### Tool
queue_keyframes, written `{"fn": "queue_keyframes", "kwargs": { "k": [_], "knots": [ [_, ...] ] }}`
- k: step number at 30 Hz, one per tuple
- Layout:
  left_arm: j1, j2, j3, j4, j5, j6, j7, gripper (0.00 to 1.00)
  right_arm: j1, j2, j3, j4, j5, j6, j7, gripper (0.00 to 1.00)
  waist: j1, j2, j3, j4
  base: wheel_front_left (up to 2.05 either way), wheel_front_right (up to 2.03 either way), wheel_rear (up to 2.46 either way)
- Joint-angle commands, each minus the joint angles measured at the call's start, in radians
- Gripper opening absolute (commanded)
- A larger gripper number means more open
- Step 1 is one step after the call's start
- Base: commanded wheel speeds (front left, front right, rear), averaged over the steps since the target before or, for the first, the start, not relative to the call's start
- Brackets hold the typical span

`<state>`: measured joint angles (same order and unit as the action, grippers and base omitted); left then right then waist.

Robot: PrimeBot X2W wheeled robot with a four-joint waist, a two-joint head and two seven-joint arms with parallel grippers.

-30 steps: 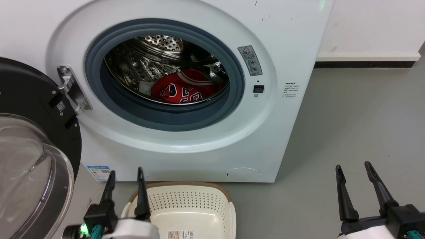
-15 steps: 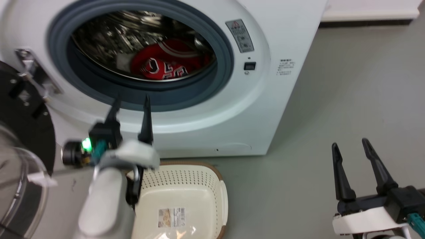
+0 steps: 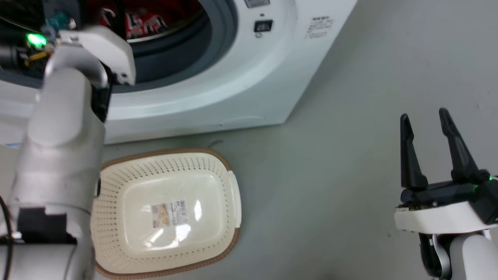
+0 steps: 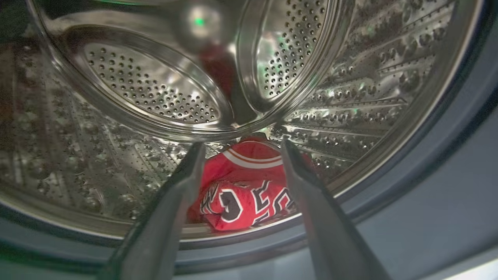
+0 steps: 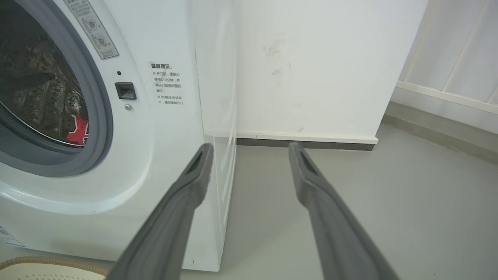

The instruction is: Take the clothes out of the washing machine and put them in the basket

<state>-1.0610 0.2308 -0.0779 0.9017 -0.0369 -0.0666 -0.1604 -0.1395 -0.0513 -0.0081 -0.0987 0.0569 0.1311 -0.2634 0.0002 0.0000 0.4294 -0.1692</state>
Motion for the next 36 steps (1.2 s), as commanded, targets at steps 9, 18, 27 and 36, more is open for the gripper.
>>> {"fn": "queue_keyframes", "kwargs": {
  "k": [9,18,27,36],
  "knots": [
    [-0.237,0.100,-0.027,0.170,0.019,-0.030,0.170,1.00,-0.082,0.002,0.000,-0.017,0.049,-0.001,-0.002,1.00,-0.0002,0.0000,0.182,-0.107,0.00,0.00,0.00],
    [-0.394,0.170,-0.083,0.277,0.033,-0.056,0.373,1.00,-0.128,0.002,0.005,-0.028,0.083,-0.001,-0.002,1.00,-0.0002,0.0000,0.273,-0.133,0.00,0.00,0.00],
    [-0.479,0.185,-0.111,0.314,-0.001,-0.062,0.485,1.00,-0.154,0.002,0.005,-0.040,0.101,-0.001,-0.002,1.00,-0.0002,0.0000,0.338,-0.142,0.00,0.00,0.00],
    [-0.468,0.170,-0.148,0.324,-0.044,-0.063,0.509,0.00,-0.165,0.002,0.002,-0.038,0.104,-0.001,-0.002,1.00,-0.0002,0.0000,0.348,-0.139,0.00,0.00,0.00]
  ]
}}
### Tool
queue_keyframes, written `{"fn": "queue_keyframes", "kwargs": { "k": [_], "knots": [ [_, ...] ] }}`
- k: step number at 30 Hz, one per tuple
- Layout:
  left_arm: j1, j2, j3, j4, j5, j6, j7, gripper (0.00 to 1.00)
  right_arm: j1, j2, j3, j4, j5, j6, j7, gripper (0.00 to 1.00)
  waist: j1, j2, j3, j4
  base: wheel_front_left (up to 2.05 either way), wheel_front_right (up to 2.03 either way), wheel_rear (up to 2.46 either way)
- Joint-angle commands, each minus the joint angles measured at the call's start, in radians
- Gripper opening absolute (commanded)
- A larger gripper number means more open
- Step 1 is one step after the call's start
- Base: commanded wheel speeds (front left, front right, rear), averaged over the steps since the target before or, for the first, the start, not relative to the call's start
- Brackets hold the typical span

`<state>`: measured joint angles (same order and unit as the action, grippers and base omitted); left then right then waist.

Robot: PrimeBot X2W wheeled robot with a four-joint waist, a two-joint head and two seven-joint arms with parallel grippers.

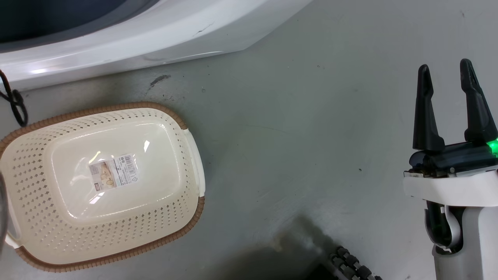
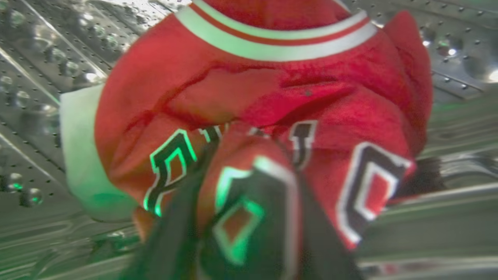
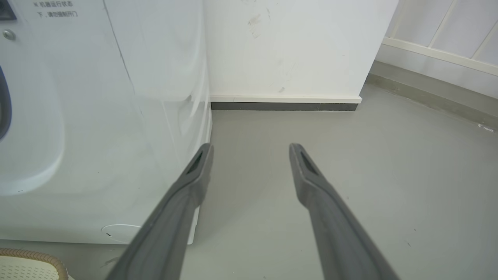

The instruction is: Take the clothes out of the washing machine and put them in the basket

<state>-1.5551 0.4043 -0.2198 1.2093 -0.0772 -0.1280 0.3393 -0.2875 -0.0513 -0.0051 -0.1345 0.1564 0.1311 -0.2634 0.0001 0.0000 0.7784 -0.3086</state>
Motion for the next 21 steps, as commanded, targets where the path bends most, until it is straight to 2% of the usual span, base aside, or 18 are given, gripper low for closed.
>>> {"fn": "queue_keyframes", "kwargs": {
  "k": [1,8,21],
  "knots": [
    [0.026,-0.001,-0.012,0.009,-0.006,-0.001,0.001,0.00,-0.017,0.002,0.000,-0.004,0.002,-0.001,-0.002,1.00,-0.0001,0.0000,-0.002,0.001,0.00,0.00,0.00],
    [0.041,-0.004,-0.042,-0.016,-0.035,-0.001,-0.044,0.00,-0.014,0.002,-0.005,-0.003,-0.007,-0.001,-0.002,1.00,-0.0001,0.0000,-0.024,0.010,0.00,0.00,0.00],
    [0.227,-0.049,-0.134,-0.067,-0.084,-0.001,-0.329,0.00,0.047,0.002,0.009,0.012,-0.075,-0.001,-0.002,1.00,-0.0001,0.0000,-0.209,0.094,0.00,0.00,0.00]
  ]
}}
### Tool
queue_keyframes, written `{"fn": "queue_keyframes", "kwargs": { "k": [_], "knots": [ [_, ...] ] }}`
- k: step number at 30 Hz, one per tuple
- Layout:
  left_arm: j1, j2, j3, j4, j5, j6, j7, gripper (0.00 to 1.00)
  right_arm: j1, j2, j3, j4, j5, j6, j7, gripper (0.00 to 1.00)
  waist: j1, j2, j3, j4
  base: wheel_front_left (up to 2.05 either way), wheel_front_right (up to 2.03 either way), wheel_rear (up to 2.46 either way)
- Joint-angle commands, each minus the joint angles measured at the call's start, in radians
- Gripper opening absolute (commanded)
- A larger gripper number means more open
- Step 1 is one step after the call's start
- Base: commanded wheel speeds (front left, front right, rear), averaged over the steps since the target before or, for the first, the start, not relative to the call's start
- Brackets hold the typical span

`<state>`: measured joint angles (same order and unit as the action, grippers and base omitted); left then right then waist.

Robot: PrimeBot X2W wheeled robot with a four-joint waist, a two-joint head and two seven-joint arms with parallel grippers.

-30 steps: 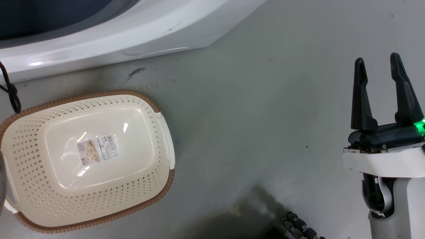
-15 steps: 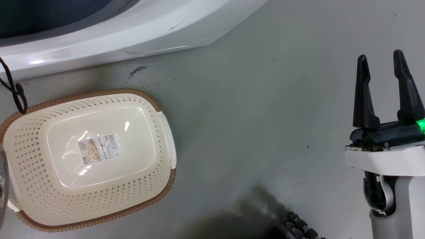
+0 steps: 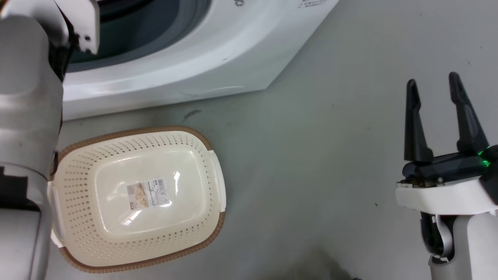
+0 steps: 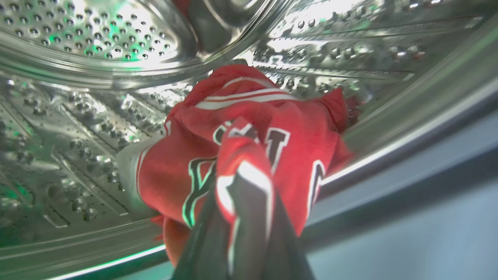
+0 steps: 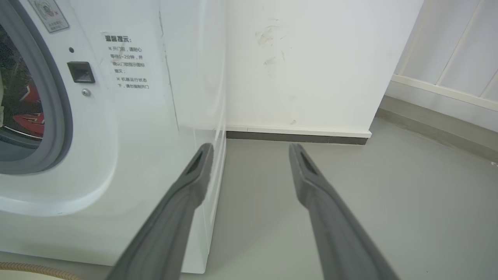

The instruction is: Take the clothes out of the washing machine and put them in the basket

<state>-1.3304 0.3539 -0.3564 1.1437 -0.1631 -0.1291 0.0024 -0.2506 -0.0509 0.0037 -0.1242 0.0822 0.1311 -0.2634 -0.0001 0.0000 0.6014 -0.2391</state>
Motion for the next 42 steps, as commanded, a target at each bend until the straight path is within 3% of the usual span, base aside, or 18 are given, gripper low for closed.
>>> {"fn": "queue_keyframes", "kwargs": {
  "k": [1,11,22,33,42],
  "knots": [
    [0.023,-0.005,-0.002,-0.003,-0.008,0.000,-0.018,0.00,0.014,0.001,0.004,0.005,-0.007,-0.001,-0.002,1.00,0.0001,0.0000,-0.051,0.031,0.00,0.00,0.00],
    [0.189,-0.040,-0.048,-0.049,-0.062,0.000,-0.211,0.00,0.082,0.001,0.007,0.020,-0.045,-0.001,-0.002,1.00,0.0001,0.0000,-0.200,0.088,0.00,0.00,0.00],
    [0.354,-0.043,-0.039,-0.242,-0.111,0.001,-0.268,0.00,0.145,0.001,-0.007,0.030,-0.085,-0.001,-0.002,1.00,0.0001,0.0000,-0.310,0.154,0.00,0.00,0.00],
    [0.621,0.012,-0.013,-0.672,-0.129,0.052,-0.264,0.00,0.197,0.001,-0.009,0.045,-0.088,-0.001,-0.002,1.00,0.0001,0.0000,-0.406,0.182,0.00,0.00,0.00],
    [0.816,0.093,-0.005,-1.080,-0.132,0.117,-0.142,0.00,0.242,0.001,-0.012,0.051,-0.086,-0.001,-0.002,1.00,0.0001,0.0000,-0.461,0.201,0.00,0.00,0.00]
  ]
}}
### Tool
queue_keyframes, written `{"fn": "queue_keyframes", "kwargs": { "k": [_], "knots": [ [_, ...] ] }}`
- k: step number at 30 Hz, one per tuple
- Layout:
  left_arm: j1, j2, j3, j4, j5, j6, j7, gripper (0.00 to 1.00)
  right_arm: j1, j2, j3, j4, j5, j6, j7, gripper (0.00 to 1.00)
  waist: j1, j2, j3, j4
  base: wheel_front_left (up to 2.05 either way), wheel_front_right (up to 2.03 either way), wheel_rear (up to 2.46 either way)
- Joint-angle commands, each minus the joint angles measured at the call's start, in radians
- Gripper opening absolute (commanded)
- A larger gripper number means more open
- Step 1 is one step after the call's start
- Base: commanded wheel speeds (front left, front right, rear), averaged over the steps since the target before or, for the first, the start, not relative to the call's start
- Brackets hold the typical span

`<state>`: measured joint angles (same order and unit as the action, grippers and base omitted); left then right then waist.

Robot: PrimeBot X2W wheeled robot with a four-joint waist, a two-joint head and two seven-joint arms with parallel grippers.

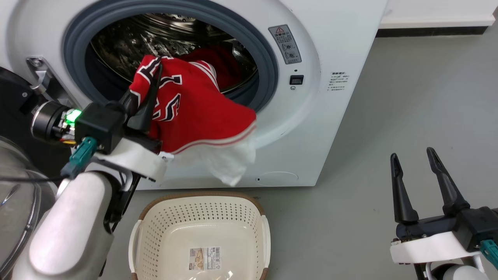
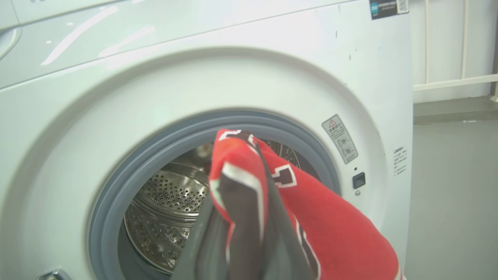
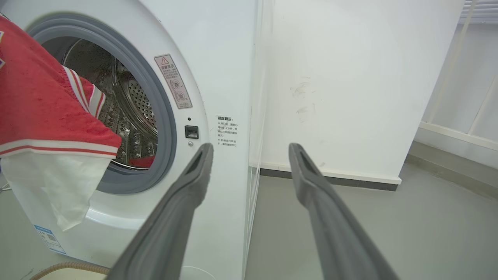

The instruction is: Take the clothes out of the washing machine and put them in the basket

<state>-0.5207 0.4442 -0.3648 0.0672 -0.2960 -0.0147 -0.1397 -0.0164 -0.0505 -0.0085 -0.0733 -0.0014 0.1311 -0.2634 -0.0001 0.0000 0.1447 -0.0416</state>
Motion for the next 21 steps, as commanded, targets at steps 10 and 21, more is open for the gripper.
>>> {"fn": "queue_keyframes", "kwargs": {
  "k": [10,21],
  "knots": [
    [0.161,0.054,0.010,-0.280,-0.007,0.062,0.093,0.00,0.029,0.001,0.002,0.005,0.002,-0.001,-0.002,1.00,0.0001,0.0000,-0.031,0.015,0.00,0.00,0.00],
    [0.297,0.035,-0.045,-0.259,-0.038,0.068,0.097,0.00,-0.009,0.001,0.001,-0.004,-0.003,-0.001,-0.002,1.00,0.0001,0.0000,0.030,0.009,0.00,0.00,0.00]
  ]
}}
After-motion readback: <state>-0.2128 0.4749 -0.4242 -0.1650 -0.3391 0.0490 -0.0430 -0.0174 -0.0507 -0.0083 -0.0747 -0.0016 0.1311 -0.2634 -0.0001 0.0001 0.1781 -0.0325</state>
